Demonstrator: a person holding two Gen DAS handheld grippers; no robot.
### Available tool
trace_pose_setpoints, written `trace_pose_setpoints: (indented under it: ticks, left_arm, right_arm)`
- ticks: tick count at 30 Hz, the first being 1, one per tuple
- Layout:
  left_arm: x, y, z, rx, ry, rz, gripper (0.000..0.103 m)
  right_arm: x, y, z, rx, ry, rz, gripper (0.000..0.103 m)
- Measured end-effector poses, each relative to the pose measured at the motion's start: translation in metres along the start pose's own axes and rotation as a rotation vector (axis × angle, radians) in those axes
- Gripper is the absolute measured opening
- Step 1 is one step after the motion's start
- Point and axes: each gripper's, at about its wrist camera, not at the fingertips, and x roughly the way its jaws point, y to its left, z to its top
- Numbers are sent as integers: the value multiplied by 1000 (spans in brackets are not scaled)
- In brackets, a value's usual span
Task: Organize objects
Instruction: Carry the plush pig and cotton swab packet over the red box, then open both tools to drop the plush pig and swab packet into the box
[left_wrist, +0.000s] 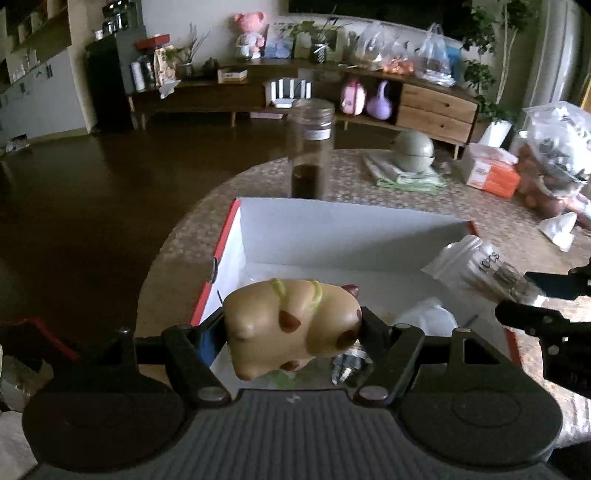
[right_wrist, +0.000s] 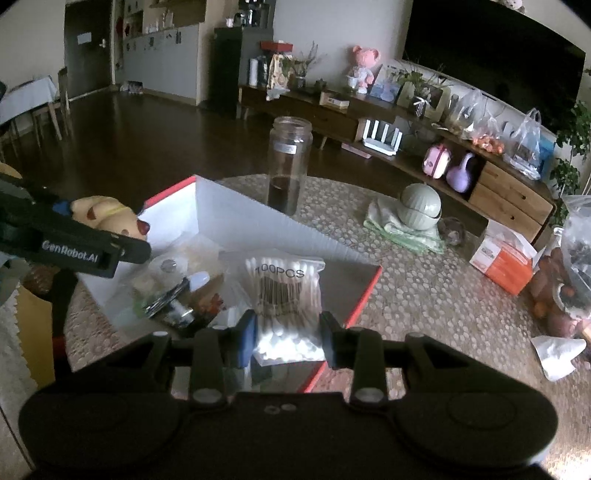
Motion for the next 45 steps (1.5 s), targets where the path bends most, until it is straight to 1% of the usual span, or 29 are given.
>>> trace_pose_setpoints:
  ticks: [7, 14, 21, 24, 26, 29, 31, 33, 35, 36, 39, 41, 45]
  left_arm:
    - [40, -8, 17, 29, 31, 25, 73]
    - [85, -19, 33, 56, 88, 14, 74]
    - [123, -19, 38, 55, 159, 11, 74]
    - [135, -18, 40, 54, 201, -3, 74]
    - [142, -19, 40, 61, 232, 1, 74]
    - [148, -21, 41, 72, 272, -10, 74]
    - [151, -22, 41, 74, 286, -5, 74]
    - [155, -23, 40, 83, 312, -5, 75]
    - [158, -24, 39, 88, 330, -8, 81]
    - [157, -23, 39, 89, 331, -6, 84]
    - [151, -22, 40, 78, 303, -9, 84]
    - [146, -22, 40, 72, 290, -13, 86]
    - [133, -24, 39, 82, 260, -5, 86]
  right_arm:
    - [41, -2, 14, -17, 38, -19, 36]
    - [77, -4, 15, -22, 100, -7, 36]
    - [95, 2, 5, -36, 150, 9, 36]
    - [98, 7, 0, -59, 152, 4, 36]
    - [98, 9, 0, -58, 154, 7, 38]
    - [99, 8, 0, -61, 156, 7, 39]
    - [99, 8, 0, -59, 156, 7, 39]
    - [99, 7, -1, -47, 154, 16, 41]
    - [98, 7, 0, -41, 150, 0, 45]
    - [97, 6, 1, -38, 148, -1, 46]
    - [93, 2, 2, -23, 141, 9, 52]
    - [88, -1, 3, -11, 133, 34, 59]
    - [74, -3, 4, 1, 109, 58, 62]
